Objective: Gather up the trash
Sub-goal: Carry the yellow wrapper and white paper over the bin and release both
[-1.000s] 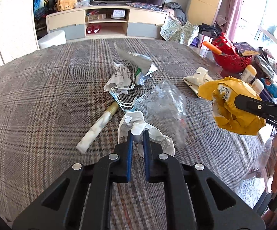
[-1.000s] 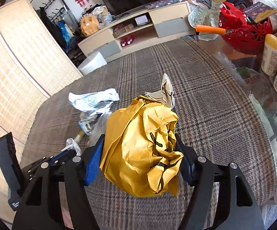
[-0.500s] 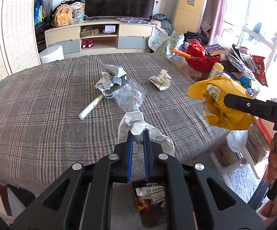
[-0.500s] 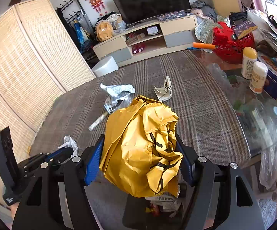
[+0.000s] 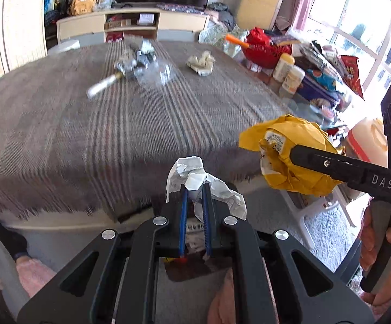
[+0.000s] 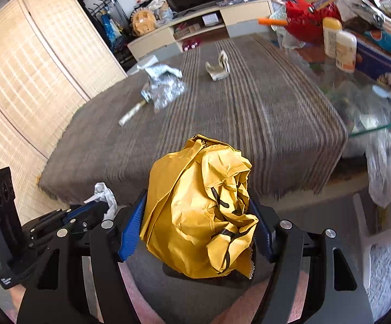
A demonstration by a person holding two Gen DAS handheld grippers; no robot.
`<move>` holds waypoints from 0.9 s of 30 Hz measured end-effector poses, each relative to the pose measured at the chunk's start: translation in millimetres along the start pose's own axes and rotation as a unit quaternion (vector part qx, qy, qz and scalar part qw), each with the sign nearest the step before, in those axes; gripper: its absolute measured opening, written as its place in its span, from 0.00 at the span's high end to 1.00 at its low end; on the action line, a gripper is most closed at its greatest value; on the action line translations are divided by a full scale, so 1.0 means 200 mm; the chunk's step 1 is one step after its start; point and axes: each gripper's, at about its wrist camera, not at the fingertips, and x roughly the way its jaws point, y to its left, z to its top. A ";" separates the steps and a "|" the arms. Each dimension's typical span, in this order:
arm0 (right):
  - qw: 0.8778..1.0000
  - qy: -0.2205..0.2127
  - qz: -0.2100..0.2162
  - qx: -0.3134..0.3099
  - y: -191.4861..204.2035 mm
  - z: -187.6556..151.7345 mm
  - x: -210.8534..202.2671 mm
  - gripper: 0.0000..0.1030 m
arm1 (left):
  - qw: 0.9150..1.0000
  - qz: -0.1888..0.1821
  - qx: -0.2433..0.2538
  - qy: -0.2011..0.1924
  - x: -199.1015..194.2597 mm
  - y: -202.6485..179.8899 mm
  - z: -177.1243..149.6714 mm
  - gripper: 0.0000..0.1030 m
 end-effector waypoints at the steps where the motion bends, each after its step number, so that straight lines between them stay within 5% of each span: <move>1: 1.000 0.006 0.001 0.005 -0.01 -0.03 0.03 0.32 | 1.000 -0.005 -0.004 0.008 0.03 -0.01 -0.03 0.91; 11: 0.995 0.089 -0.029 0.029 -0.12 -0.28 0.37 0.31 | 0.993 -0.038 -0.033 0.104 0.40 -0.02 -0.36 0.91; 23: 0.990 0.129 -0.056 0.025 -0.14 -0.30 0.58 0.26 | 0.987 -0.037 -0.055 0.147 0.62 0.02 -0.43 0.88; 27: 0.988 0.144 -0.053 0.026 -0.14 -0.30 0.61 0.20 | 0.987 -0.038 -0.061 0.144 0.61 0.05 -0.42 0.65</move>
